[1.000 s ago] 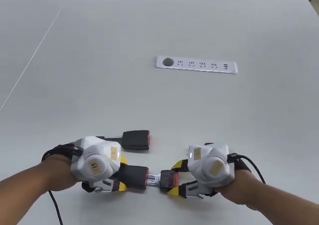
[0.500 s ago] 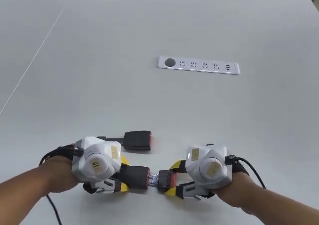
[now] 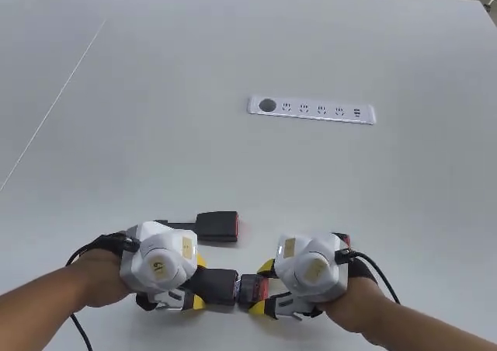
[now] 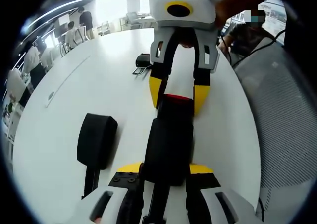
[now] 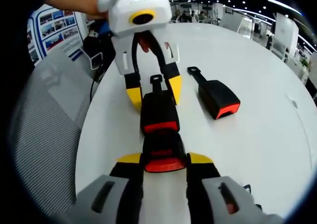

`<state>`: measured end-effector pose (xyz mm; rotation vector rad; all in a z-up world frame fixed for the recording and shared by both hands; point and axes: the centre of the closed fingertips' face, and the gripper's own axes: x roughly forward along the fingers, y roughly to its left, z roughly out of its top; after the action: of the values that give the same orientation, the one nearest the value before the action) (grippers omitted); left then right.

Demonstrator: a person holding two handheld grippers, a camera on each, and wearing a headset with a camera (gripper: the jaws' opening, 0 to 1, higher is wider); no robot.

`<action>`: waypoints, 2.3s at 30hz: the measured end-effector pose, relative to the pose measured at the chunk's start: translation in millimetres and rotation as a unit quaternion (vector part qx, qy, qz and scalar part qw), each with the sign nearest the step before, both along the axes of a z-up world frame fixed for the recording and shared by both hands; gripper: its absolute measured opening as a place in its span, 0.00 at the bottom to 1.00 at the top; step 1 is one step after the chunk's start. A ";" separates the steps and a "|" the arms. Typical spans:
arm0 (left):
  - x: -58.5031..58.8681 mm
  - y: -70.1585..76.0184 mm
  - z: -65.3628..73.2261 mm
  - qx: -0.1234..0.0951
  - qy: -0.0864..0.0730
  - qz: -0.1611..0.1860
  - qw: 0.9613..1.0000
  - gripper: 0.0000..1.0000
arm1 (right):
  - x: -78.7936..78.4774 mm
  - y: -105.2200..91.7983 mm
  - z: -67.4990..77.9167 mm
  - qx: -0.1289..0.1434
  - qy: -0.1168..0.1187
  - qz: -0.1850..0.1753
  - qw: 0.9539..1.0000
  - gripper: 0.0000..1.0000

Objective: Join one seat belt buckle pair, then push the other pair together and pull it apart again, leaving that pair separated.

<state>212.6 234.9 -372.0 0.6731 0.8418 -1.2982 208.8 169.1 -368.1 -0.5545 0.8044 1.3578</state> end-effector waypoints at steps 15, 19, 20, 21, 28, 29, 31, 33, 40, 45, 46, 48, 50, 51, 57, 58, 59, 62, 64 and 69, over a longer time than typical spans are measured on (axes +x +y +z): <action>-2.3 1.9 1.0 -0.019 -0.017 -0.027 0.999 0.33 | -1.8 -0.8 -1.1 0.000 -0.012 0.016 1.000 0.33; -2.5 2.9 0.0 -0.023 -0.020 -0.047 0.998 0.32 | -2.0 -0.9 -1.0 0.006 -0.017 0.018 1.000 0.32; -2.1 3.3 -0.7 -0.024 -0.020 -0.049 0.998 0.32 | -2.7 -0.8 -0.7 0.008 -0.022 0.020 1.000 0.32; -2.3 3.9 -1.0 -0.025 -0.020 -0.054 0.998 0.32 | -2.9 -1.4 -0.5 0.009 -0.023 0.019 1.000 0.32; -4.0 5.8 2.9 -0.032 -0.017 -0.066 0.997 0.31 | -7.6 -2.2 1.6 0.023 -0.026 0.024 0.999 0.32; -4.3 6.2 3.7 -0.032 -0.017 -0.067 0.997 0.31 | -6.2 -2.3 1.0 0.022 -0.027 0.028 0.999 0.32; -4.6 6.2 4.4 -0.033 -0.016 -0.066 0.997 0.31 | -6.4 -3.3 1.4 0.022 -0.029 0.029 0.999 0.32; -4.5 6.7 4.9 -0.036 -0.016 -0.063 0.997 0.31 | -6.0 -4.5 1.4 0.025 -0.030 0.025 0.999 0.32; -3.0 6.6 5.4 -0.041 -0.013 -0.064 0.997 0.31 | -3.6 -6.7 1.6 0.032 -0.027 0.019 0.999 0.31; -1.6 8.3 3.5 -0.045 -0.013 -0.063 0.997 0.31 | -2.0 -7.9 1.7 0.037 -0.026 0.015 0.999 0.31; -1.3 8.3 3.0 -0.046 -0.013 -0.064 0.997 0.30 | -1.8 -8.5 1.8 0.037 -0.027 0.016 0.999 0.31; -1.6 7.9 3.2 -0.046 -0.012 -0.064 0.997 0.30 | -1.7 -8.9 2.4 0.038 -0.028 0.016 0.999 0.31; -1.7 7.3 3.6 -0.044 -0.012 -0.066 0.997 0.30 | -1.1 -9.5 2.6 0.039 -0.030 0.016 0.999 0.31; -1.6 7.4 3.8 -0.045 -0.012 -0.068 0.997 0.30 | -1.4 -9.2 2.9 0.039 -0.030 0.015 0.999 0.31; -0.8 6.6 3.6 -0.046 -0.011 -0.066 0.997 0.30 | -1.1 -11.6 2.8 0.041 -0.029 0.013 0.999 0.31; -0.7 6.4 3.6 -0.046 -0.011 -0.066 0.997 0.30 | -0.2 -12.7 2.6 0.041 -0.029 0.012 0.999 0.31; -0.5 6.5 3.6 -0.046 -0.010 -0.065 0.997 0.30 | -1.3 -12.0 3.2 0.041 -0.029 0.011 0.999 0.31; 0.1 7.1 2.3 -0.046 -0.009 -0.065 0.997 0.30 | -1.2 -13.0 3.5 0.042 -0.029 0.008 0.999 0.31; 0.3 7.0 2.0 -0.046 -0.008 -0.063 0.997 0.30 | -1.2 -12.9 3.3 0.043 -0.028 0.007 0.999 0.32; 0.2 6.1 1.8 -0.039 -0.008 -0.064 0.997 0.30 | -2.2 -11.0 3.1 0.042 -0.021 0.004 0.999 0.33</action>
<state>212.8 241.0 -370.2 0.6840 0.7410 -1.4321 206.5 158.1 -364.9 -0.5182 0.7085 1.3762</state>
